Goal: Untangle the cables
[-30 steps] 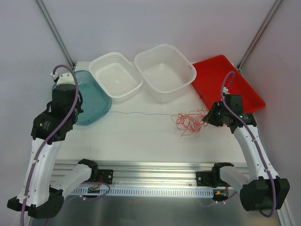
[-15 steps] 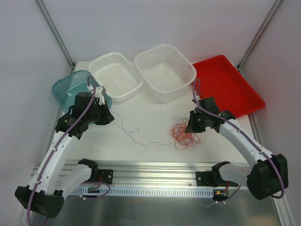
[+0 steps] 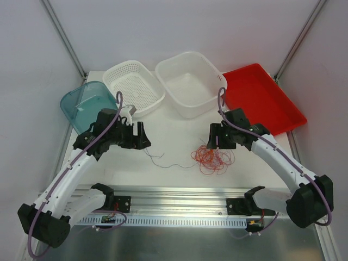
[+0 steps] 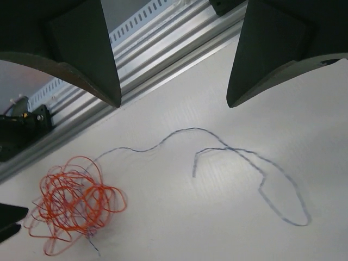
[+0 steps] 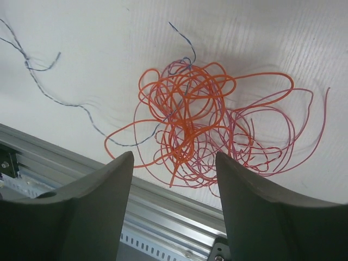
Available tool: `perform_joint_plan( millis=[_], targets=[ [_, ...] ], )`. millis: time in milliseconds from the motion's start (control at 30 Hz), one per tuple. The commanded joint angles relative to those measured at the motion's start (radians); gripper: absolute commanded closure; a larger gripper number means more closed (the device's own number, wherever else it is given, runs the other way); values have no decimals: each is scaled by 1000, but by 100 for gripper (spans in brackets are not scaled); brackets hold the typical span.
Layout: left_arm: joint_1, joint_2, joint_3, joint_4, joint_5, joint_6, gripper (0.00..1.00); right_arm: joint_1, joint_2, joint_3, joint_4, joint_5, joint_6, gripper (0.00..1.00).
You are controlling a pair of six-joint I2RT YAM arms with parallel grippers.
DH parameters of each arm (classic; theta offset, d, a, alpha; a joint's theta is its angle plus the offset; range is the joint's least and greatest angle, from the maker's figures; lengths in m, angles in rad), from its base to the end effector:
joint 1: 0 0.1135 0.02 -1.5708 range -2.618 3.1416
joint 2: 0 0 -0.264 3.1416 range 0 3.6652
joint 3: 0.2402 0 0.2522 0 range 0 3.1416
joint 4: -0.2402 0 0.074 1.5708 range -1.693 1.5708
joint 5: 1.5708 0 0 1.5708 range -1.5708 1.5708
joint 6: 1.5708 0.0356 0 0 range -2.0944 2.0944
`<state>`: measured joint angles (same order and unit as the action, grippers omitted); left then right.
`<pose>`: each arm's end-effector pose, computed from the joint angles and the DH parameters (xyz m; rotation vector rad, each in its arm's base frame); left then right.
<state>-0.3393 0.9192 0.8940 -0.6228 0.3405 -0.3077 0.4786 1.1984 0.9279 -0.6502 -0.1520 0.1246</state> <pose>0.1771 -0.0751 0.3123 0.2295 2.2632 -0.7277 0.2124 0.1163 0.2648 -0.5094 2.4791 0.4372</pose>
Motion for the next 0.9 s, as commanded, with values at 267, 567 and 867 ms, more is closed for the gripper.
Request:
perform_joint_plan(
  millis=[267, 567, 867],
  targets=[
    [-501, 277, 51, 323, -80, -16, 23, 8, -99, 78, -92, 89, -25, 25],
    [-717, 581, 120, 505, -178, 123, 35, 5, -163, 58, -109, 106, -29, 24],
    [-765, 760, 134, 620, -235, 156, 52, 5, -177, 23, -69, 77, -19, 24]
  ],
)
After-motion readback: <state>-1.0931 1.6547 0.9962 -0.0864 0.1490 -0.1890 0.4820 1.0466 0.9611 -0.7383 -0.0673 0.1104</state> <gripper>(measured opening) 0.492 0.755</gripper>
